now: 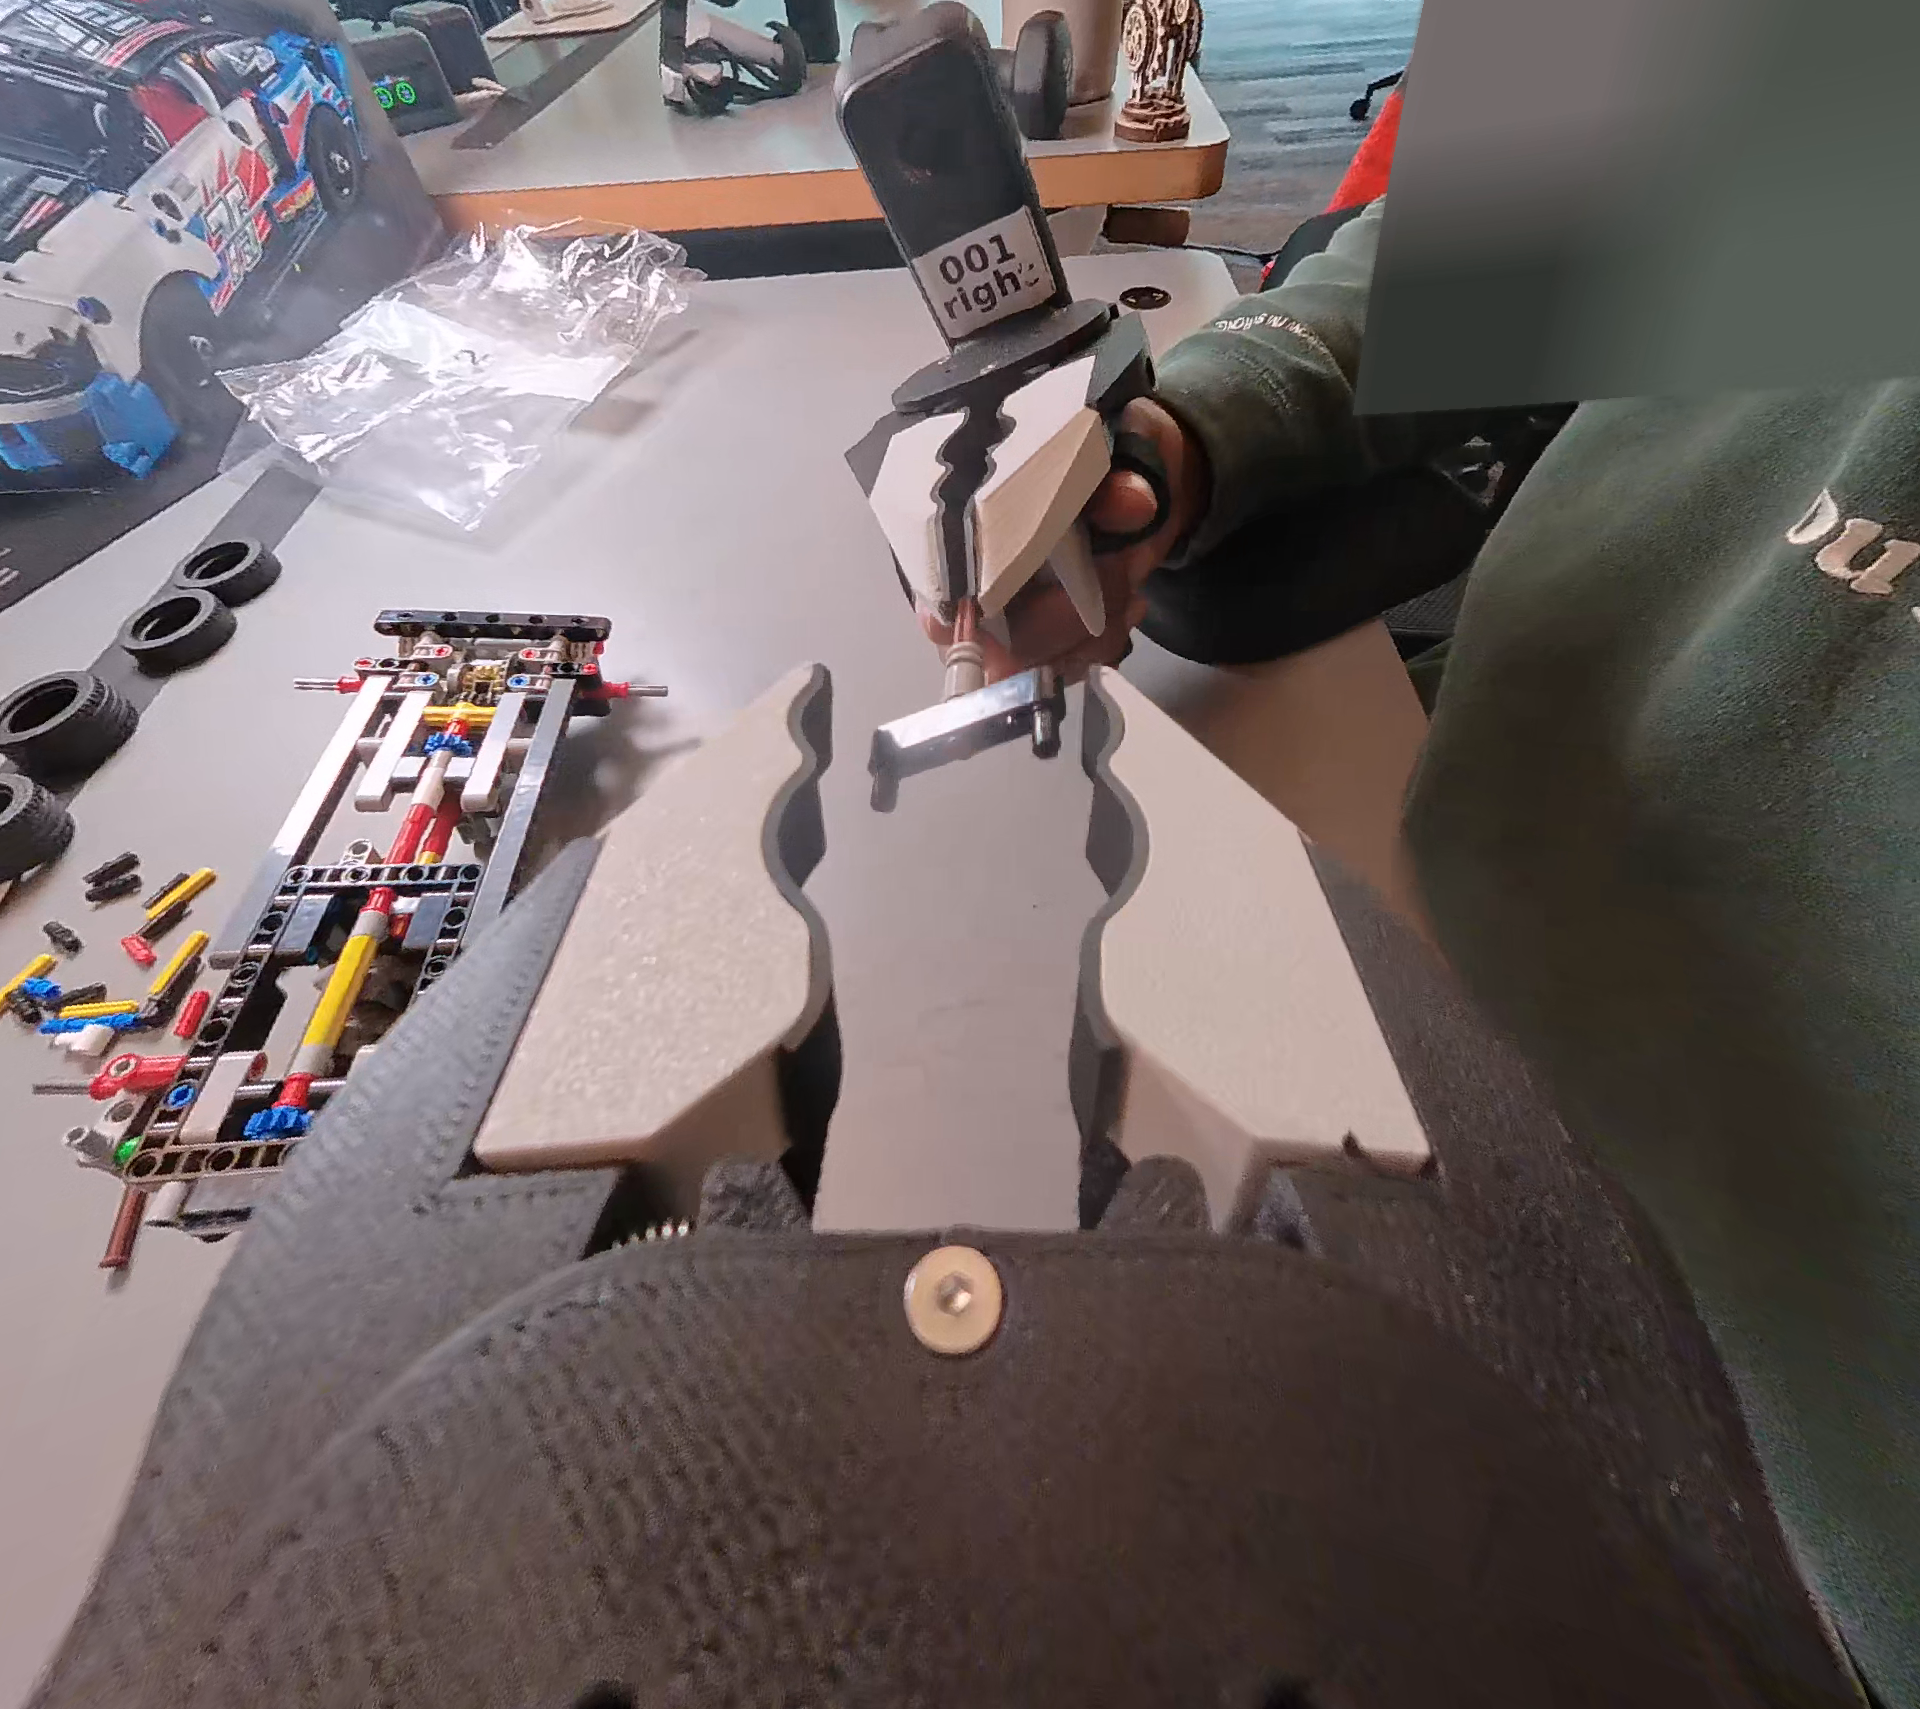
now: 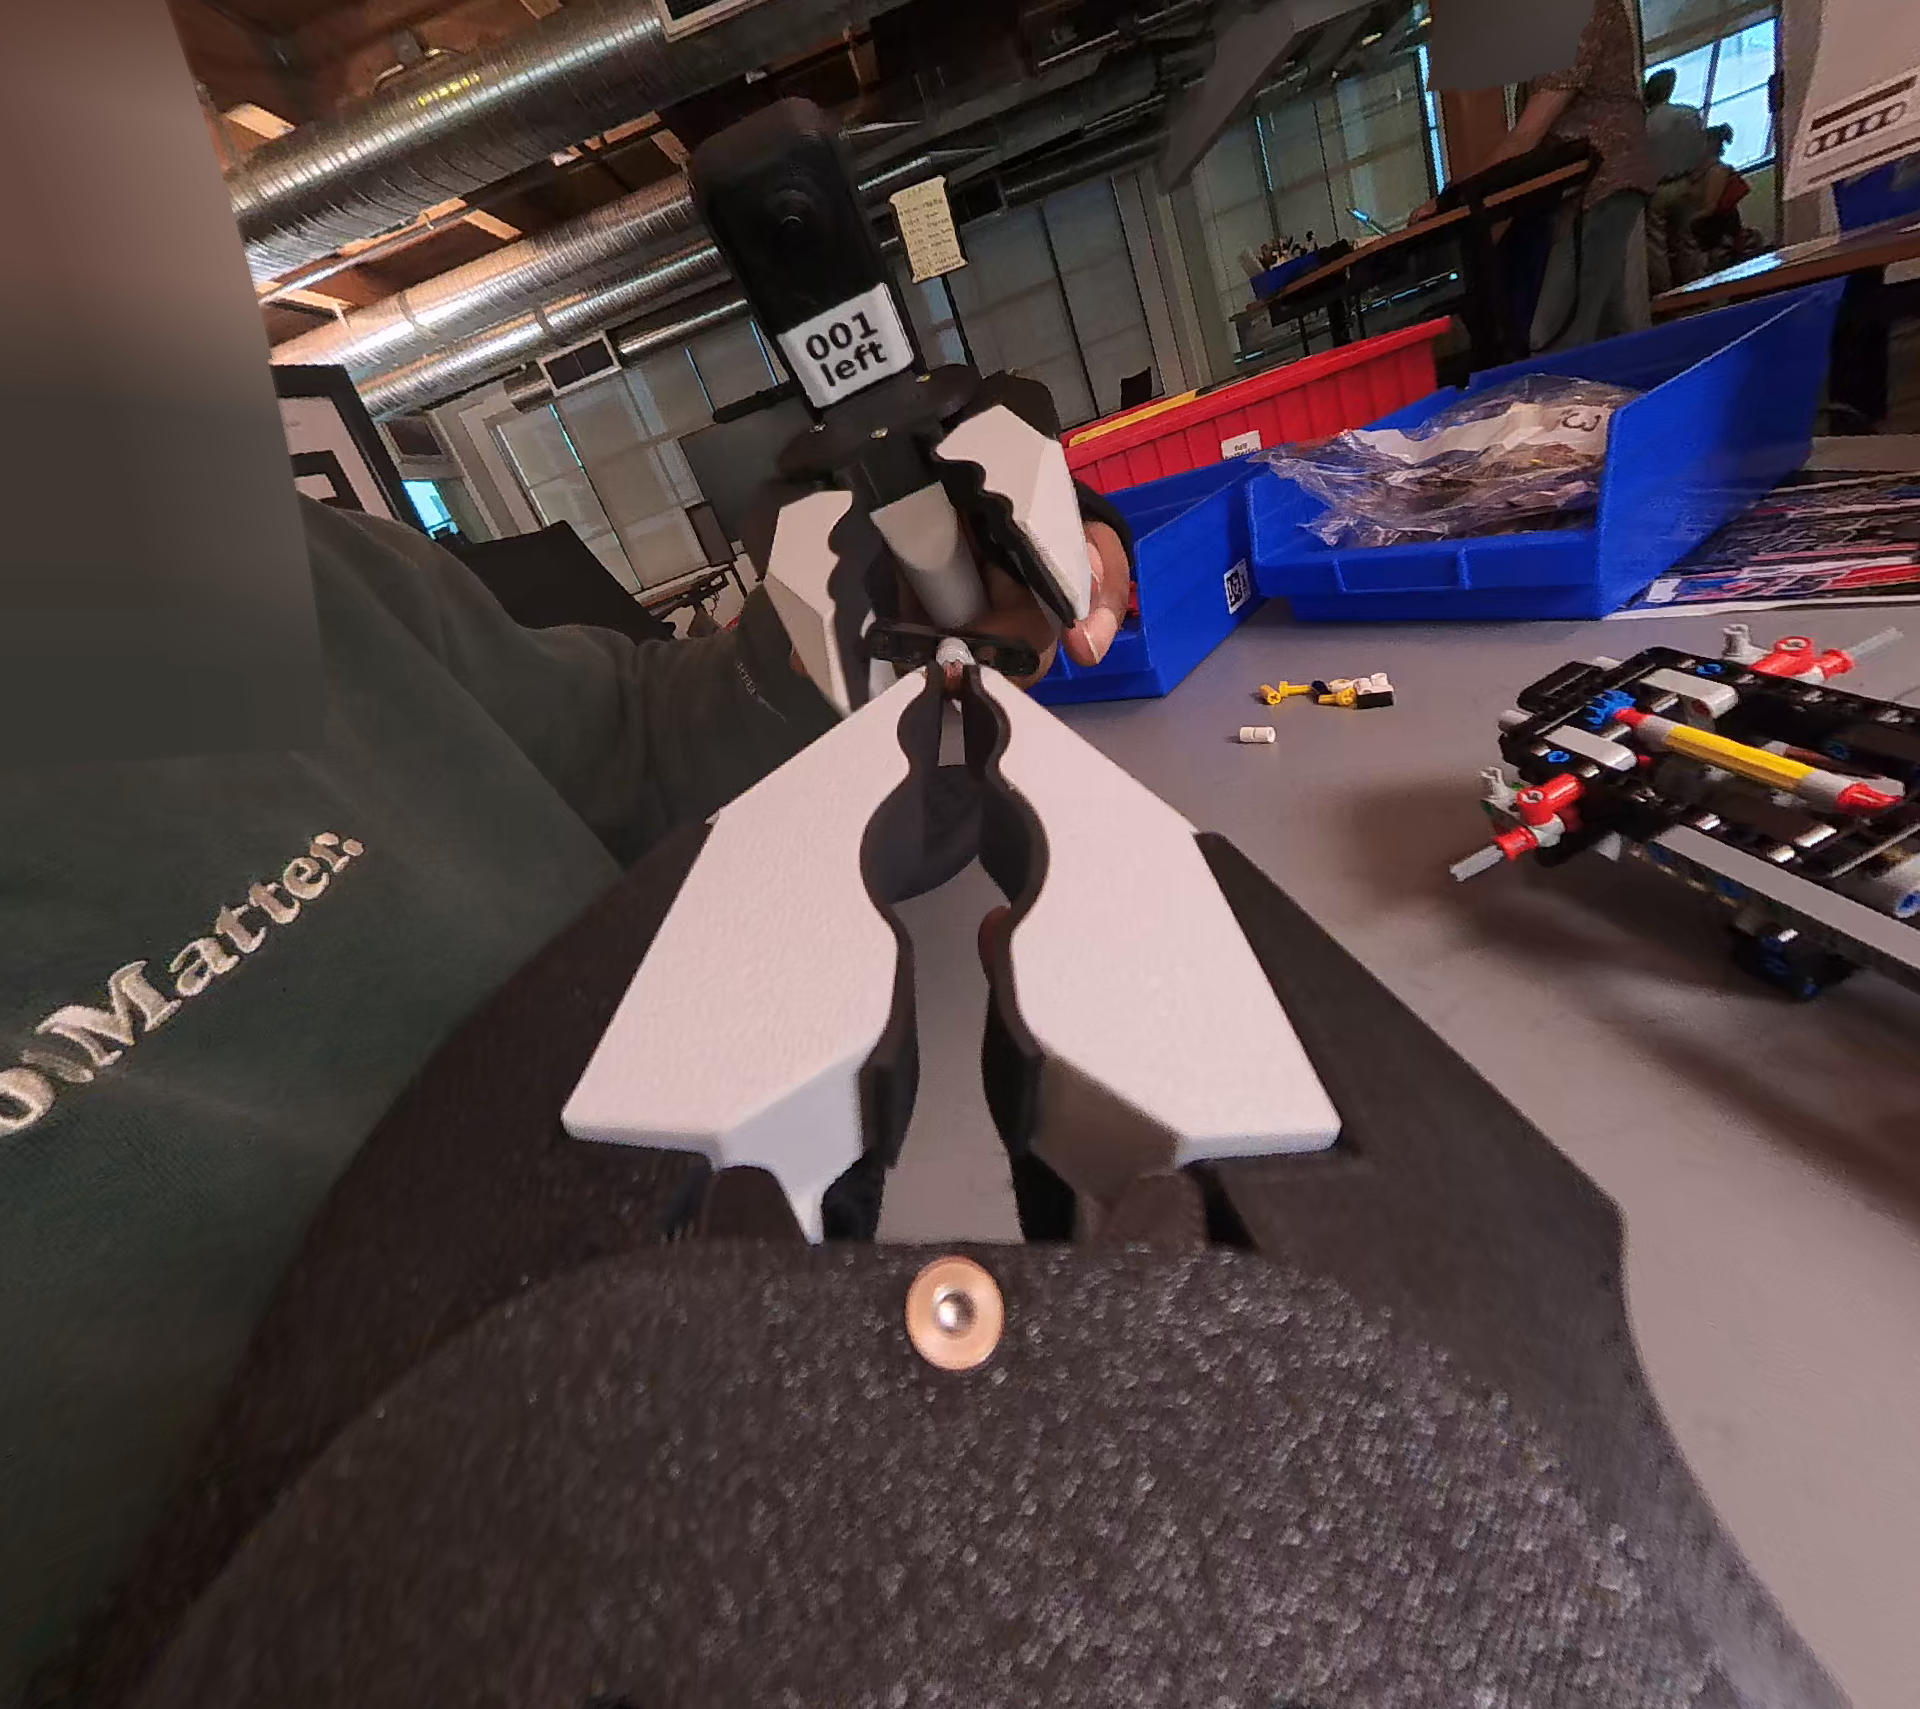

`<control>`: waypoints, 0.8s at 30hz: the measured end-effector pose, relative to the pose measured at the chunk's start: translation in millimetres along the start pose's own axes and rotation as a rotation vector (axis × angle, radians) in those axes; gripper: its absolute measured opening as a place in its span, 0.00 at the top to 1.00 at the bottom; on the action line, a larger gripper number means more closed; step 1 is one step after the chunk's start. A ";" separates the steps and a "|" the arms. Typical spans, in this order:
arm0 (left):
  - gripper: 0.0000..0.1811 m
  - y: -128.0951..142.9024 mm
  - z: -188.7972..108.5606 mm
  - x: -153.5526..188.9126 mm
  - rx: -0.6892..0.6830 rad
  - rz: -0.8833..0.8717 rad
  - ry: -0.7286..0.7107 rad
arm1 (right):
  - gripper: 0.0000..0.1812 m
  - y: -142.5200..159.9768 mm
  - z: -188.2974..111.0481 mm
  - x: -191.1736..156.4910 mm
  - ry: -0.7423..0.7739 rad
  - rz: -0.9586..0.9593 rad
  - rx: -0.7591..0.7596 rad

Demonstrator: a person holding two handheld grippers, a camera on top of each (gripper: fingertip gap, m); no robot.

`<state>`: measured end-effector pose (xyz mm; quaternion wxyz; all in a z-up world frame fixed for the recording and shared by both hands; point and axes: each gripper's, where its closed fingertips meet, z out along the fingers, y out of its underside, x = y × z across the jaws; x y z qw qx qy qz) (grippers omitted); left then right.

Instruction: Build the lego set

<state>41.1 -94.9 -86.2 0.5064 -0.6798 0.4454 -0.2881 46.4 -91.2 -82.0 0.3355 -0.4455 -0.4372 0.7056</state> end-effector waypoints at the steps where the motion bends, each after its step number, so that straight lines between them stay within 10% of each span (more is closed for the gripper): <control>1: 0.72 -0.2 -0.5 1.8 0.004 -0.005 0.011 | 1.00 -0.6 0.0 -0.3 -0.001 -0.007 0.001; 24: 0.77 2.7 5.0 6.0 0.027 0.002 0.021 | 1.00 -2.1 1.1 -4.4 -0.022 -0.081 0.008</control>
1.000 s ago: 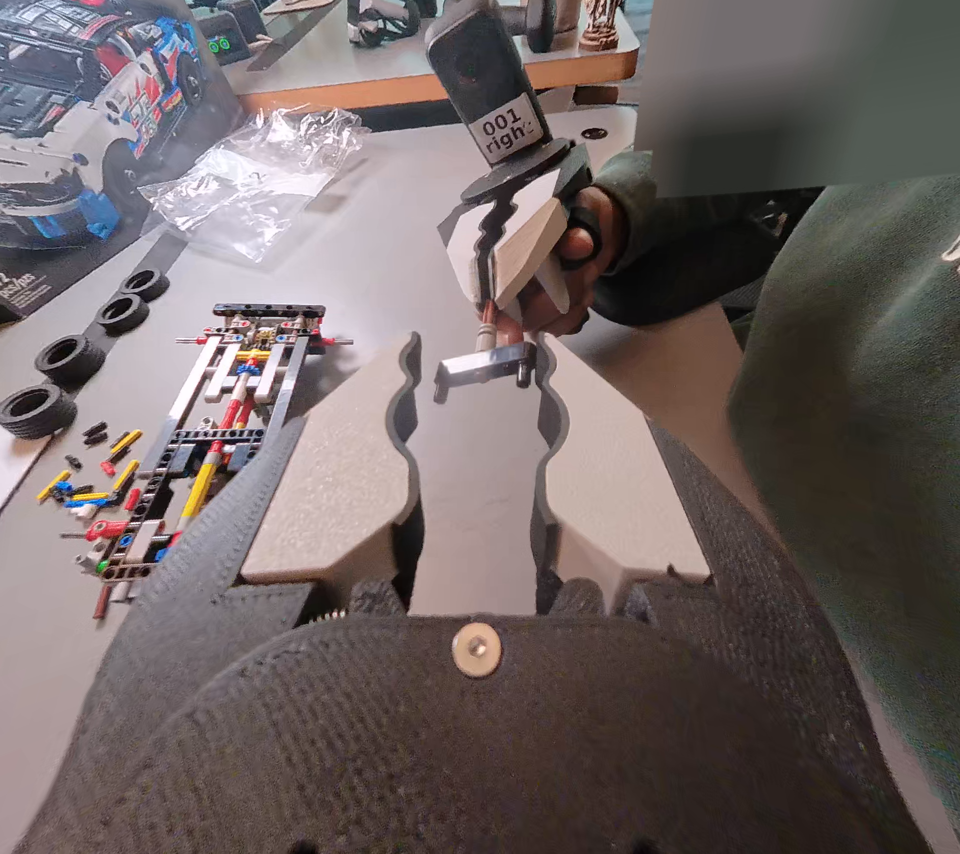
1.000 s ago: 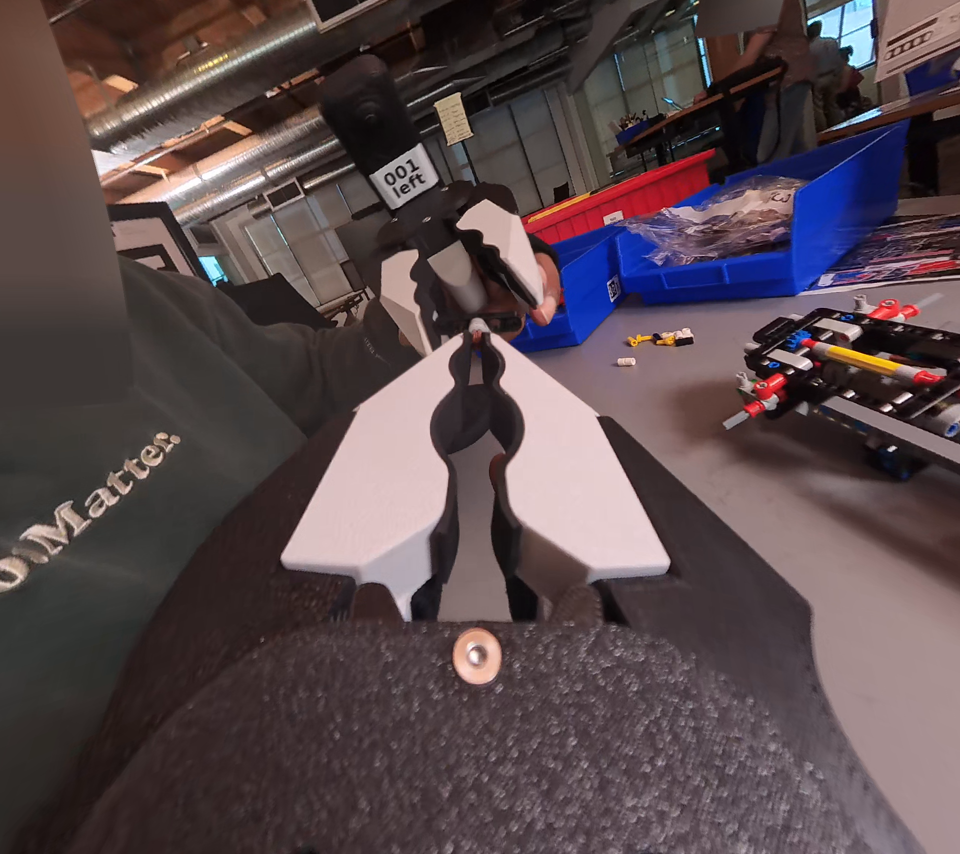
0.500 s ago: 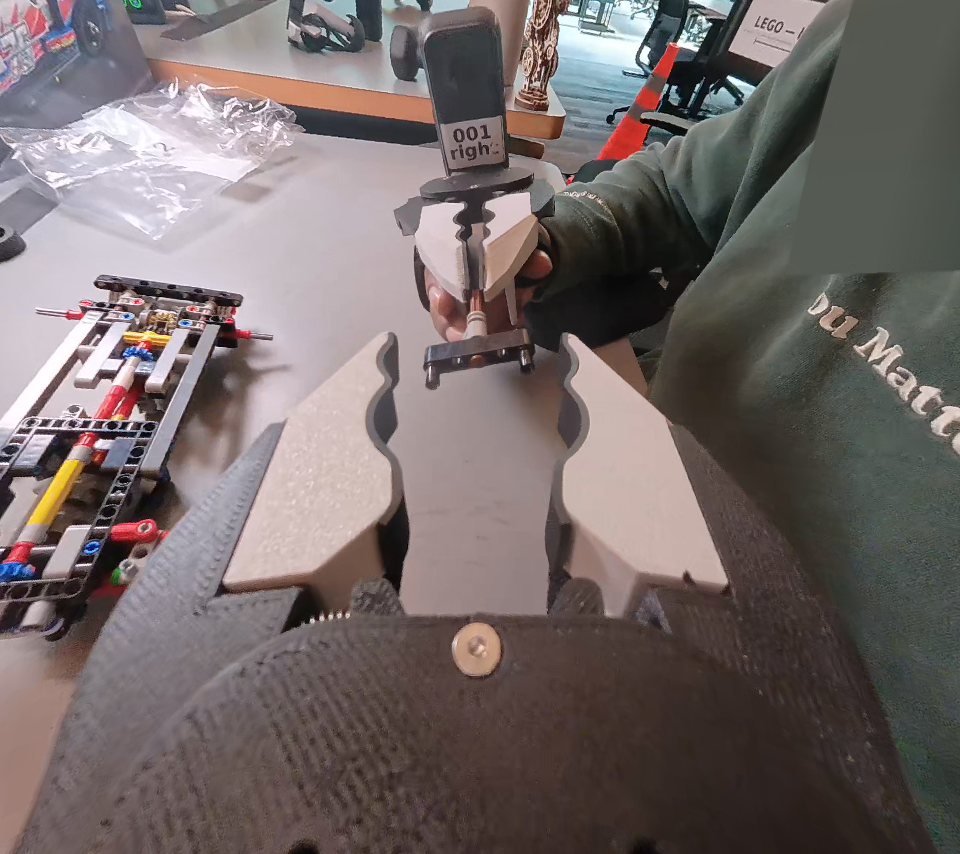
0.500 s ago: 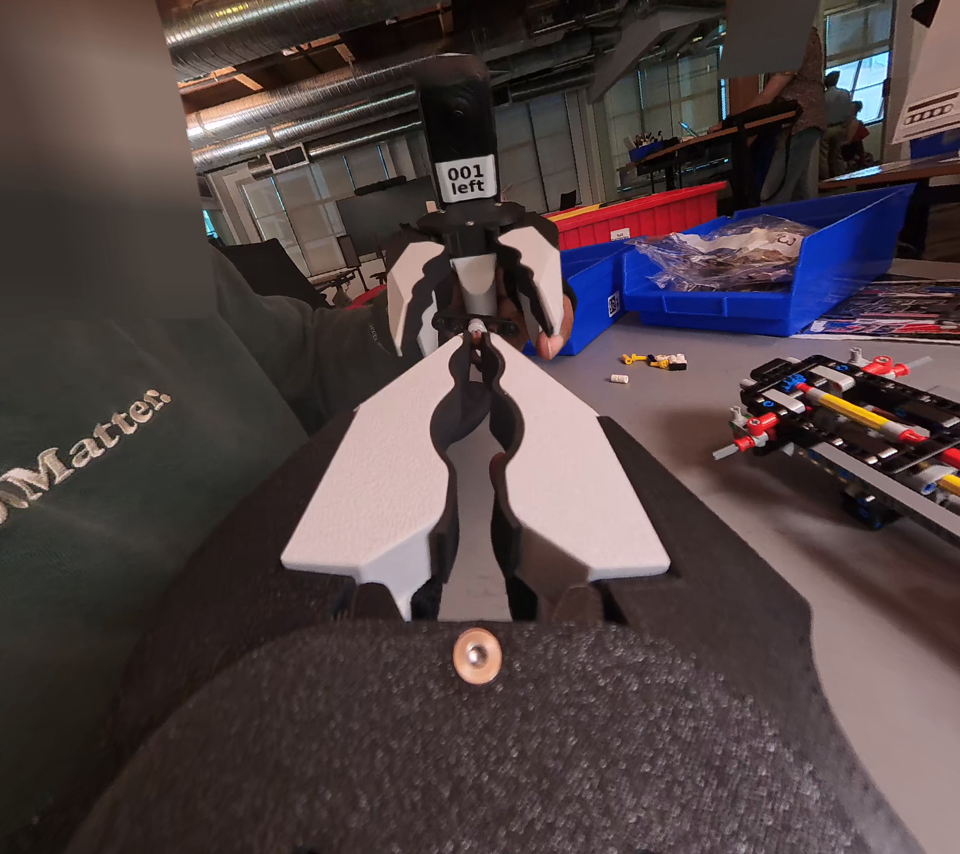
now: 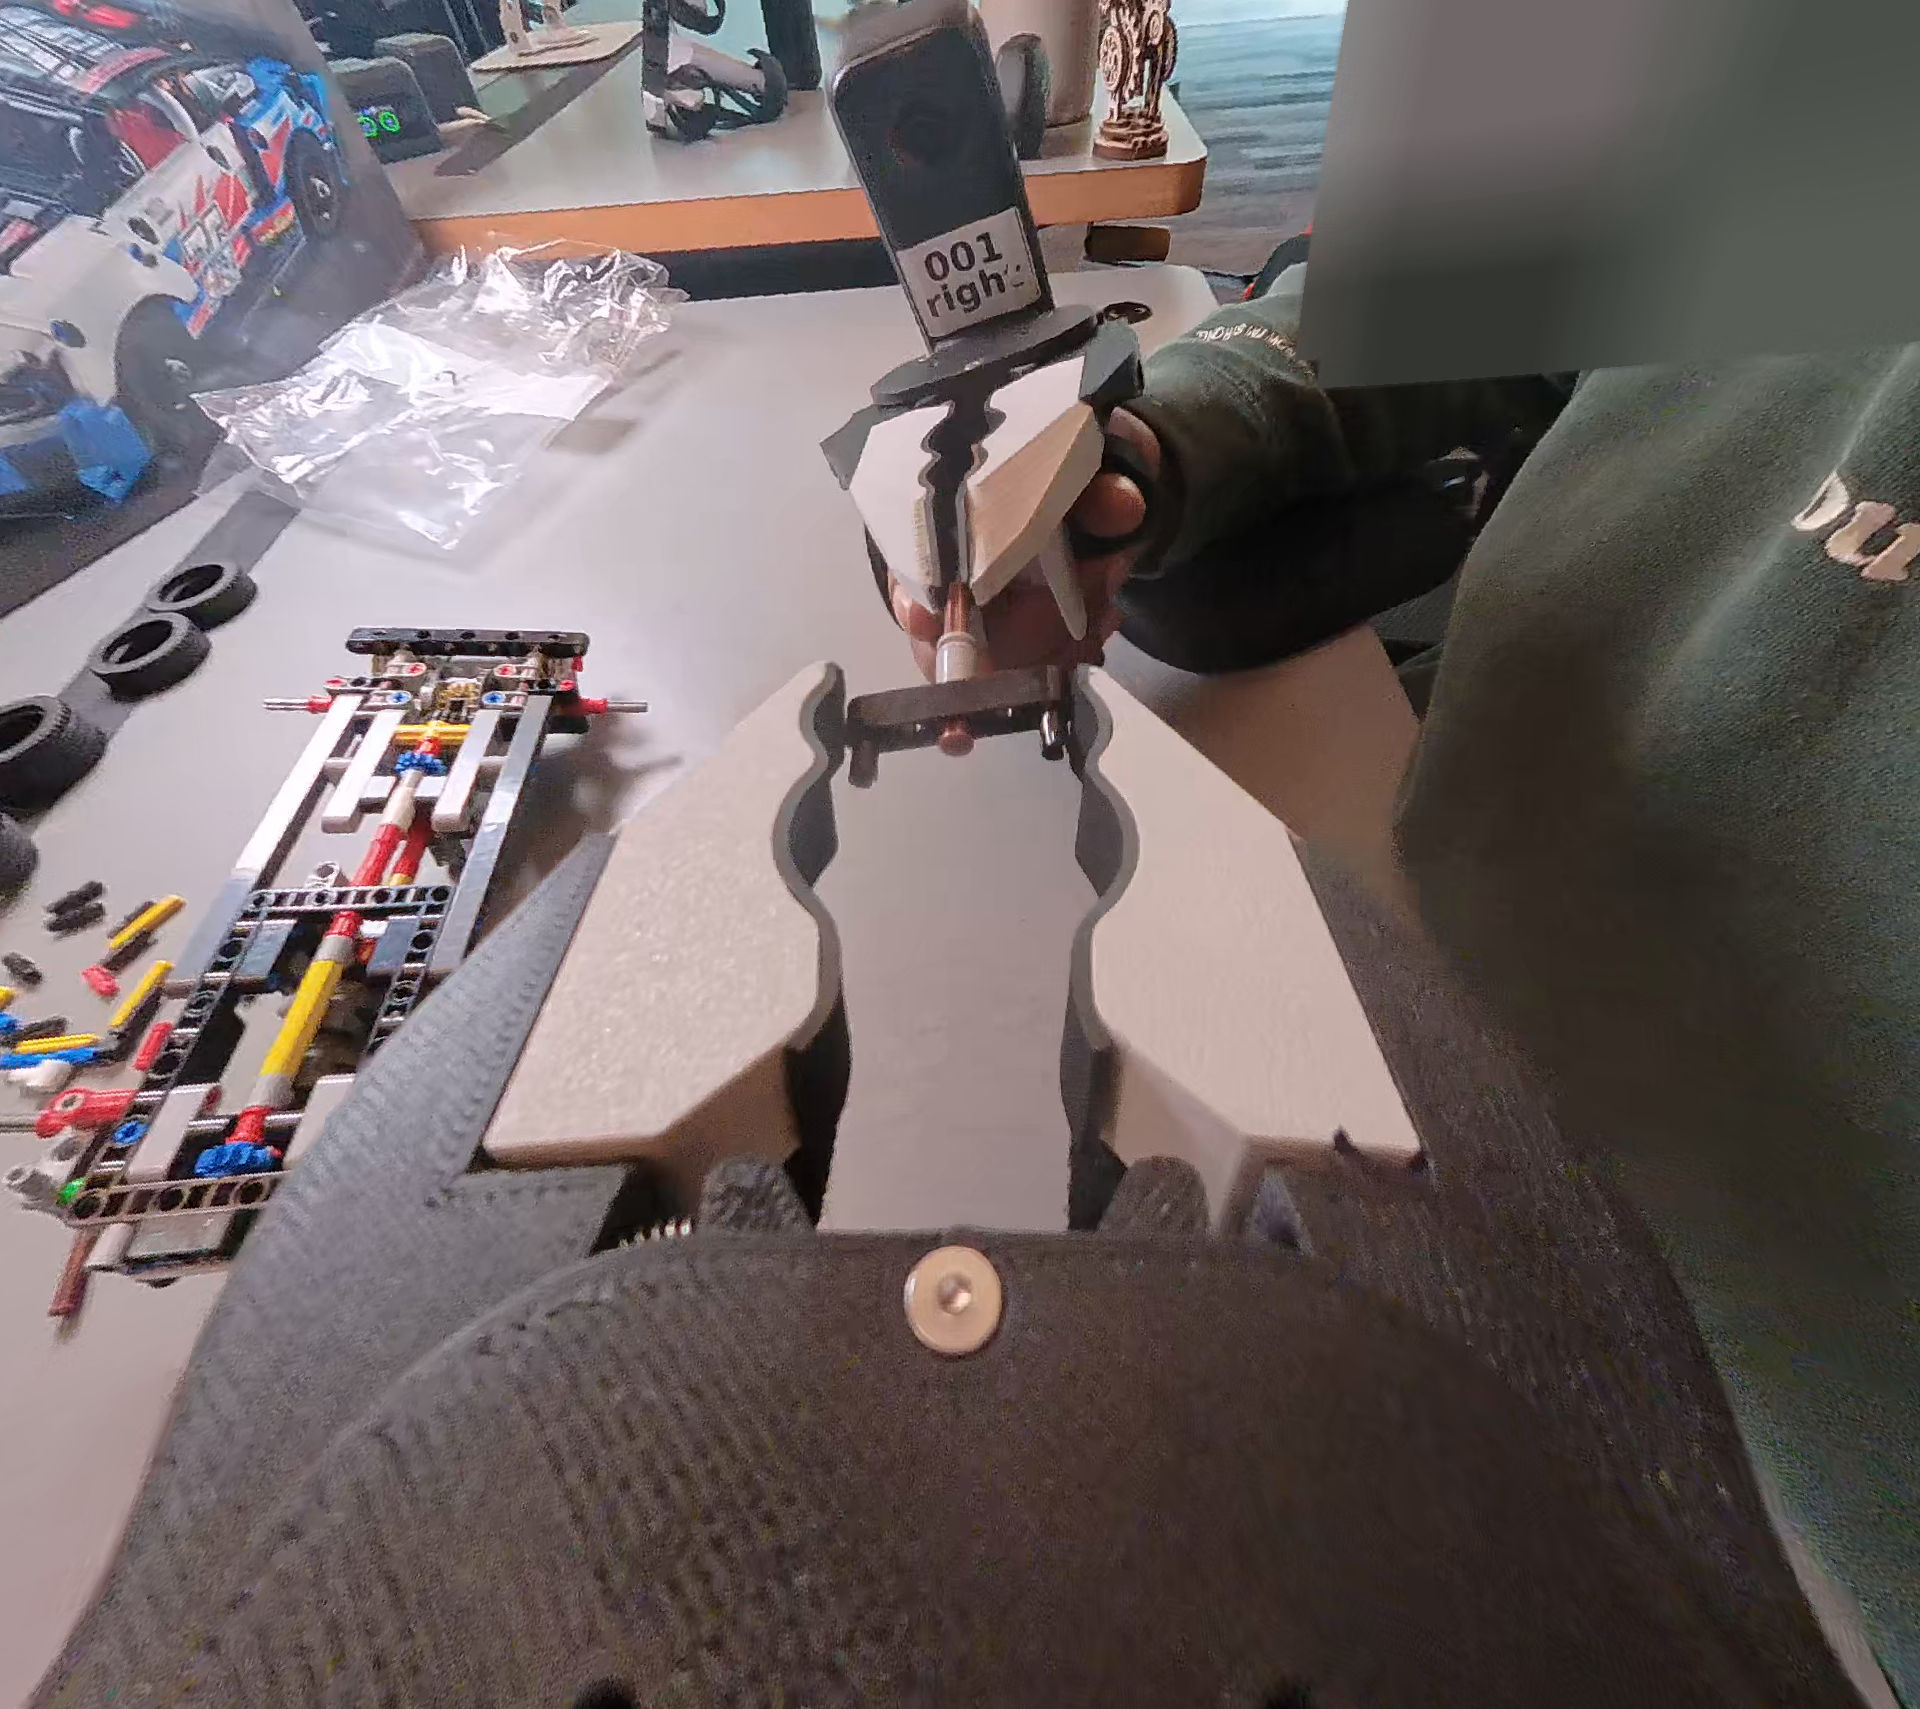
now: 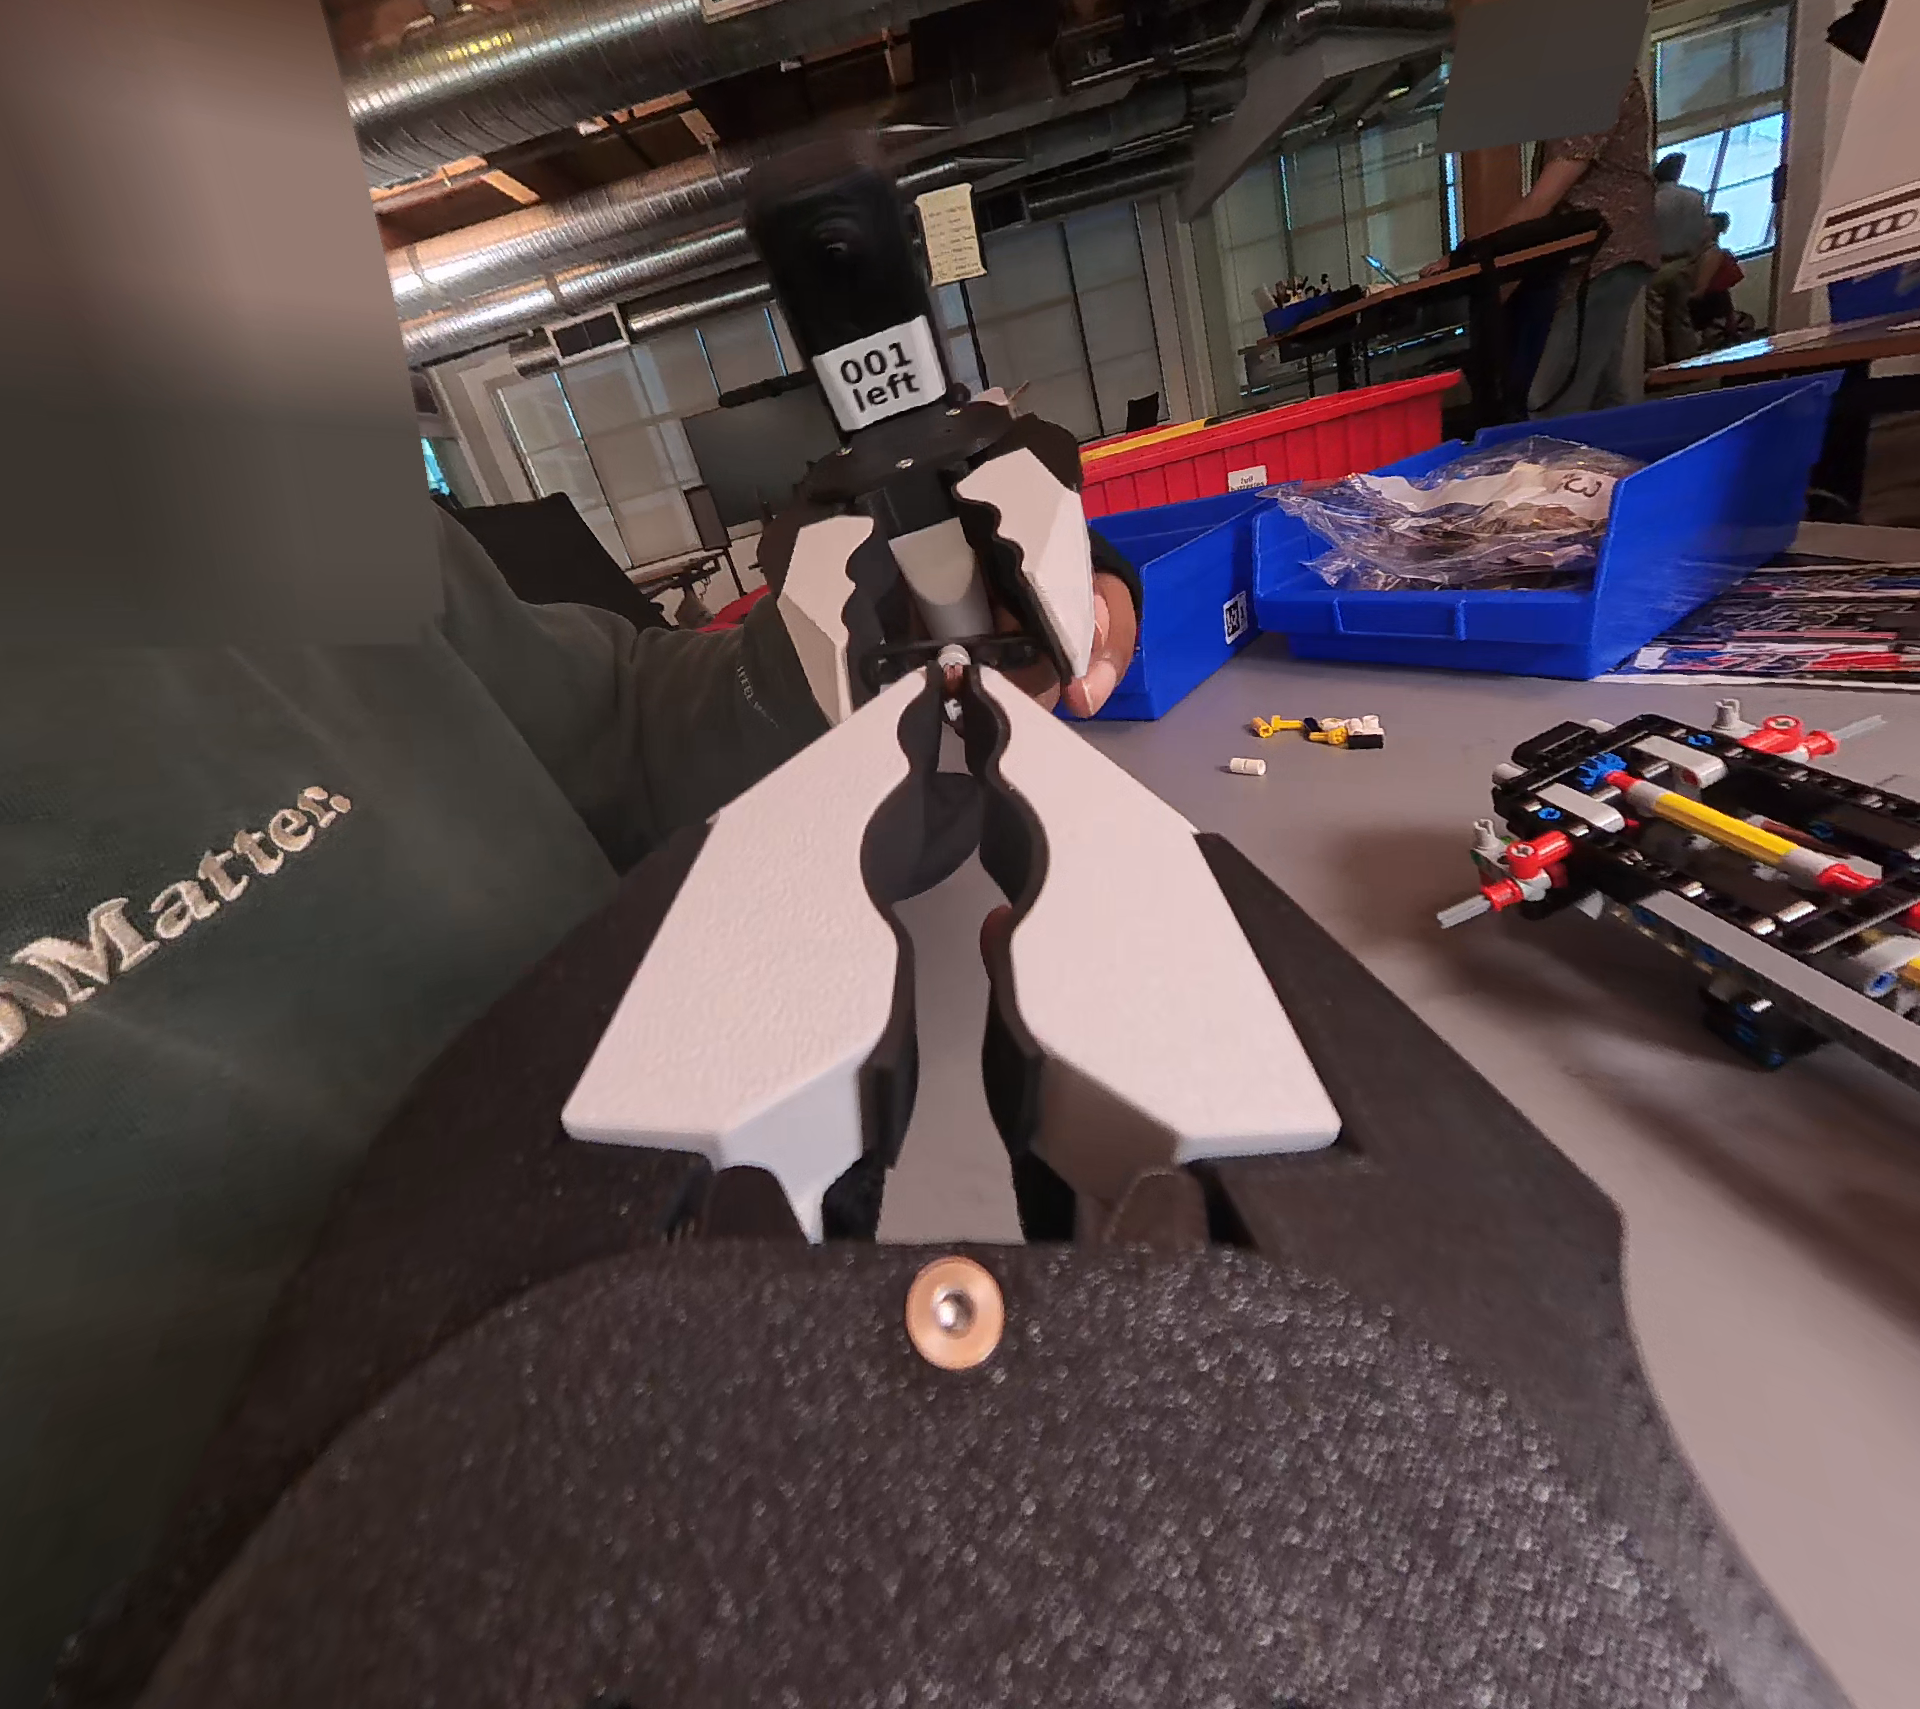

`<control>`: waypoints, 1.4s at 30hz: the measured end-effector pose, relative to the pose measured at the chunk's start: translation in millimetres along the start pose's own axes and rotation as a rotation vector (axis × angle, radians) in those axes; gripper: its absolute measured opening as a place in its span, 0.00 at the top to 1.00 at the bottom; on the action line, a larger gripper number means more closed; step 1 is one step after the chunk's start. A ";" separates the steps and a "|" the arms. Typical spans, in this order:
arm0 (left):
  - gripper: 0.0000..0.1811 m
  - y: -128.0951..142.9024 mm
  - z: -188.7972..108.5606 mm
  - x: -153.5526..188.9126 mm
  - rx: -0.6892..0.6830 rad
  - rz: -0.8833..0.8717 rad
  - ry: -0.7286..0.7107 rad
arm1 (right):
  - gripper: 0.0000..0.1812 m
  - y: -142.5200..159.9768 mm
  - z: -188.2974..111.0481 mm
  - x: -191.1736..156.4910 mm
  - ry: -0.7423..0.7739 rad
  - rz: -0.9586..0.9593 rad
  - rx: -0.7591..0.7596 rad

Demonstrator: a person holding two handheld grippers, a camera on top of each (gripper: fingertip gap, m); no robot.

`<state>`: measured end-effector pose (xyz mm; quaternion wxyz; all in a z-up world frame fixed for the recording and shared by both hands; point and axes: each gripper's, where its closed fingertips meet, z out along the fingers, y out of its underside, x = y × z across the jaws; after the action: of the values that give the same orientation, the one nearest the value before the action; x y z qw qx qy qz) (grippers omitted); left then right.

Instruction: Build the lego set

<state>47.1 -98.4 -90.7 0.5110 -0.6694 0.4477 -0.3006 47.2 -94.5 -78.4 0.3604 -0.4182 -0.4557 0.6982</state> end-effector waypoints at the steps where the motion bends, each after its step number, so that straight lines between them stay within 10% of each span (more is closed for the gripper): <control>1: 0.77 -0.2 0.0 -0.1 -0.001 0.015 -0.007 | 1.00 -0.6 -0.1 0.0 -0.001 0.008 0.003; 42: 0.75 -9.1 -5.5 0.5 0.023 0.048 -0.019 | 1.00 2.4 0.2 2.0 0.015 -0.035 -0.054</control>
<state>45.3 -100.4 -80.4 0.5300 -0.6552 0.4554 -0.2870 46.0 -93.6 -81.0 0.3646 -0.4250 -0.4790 0.6760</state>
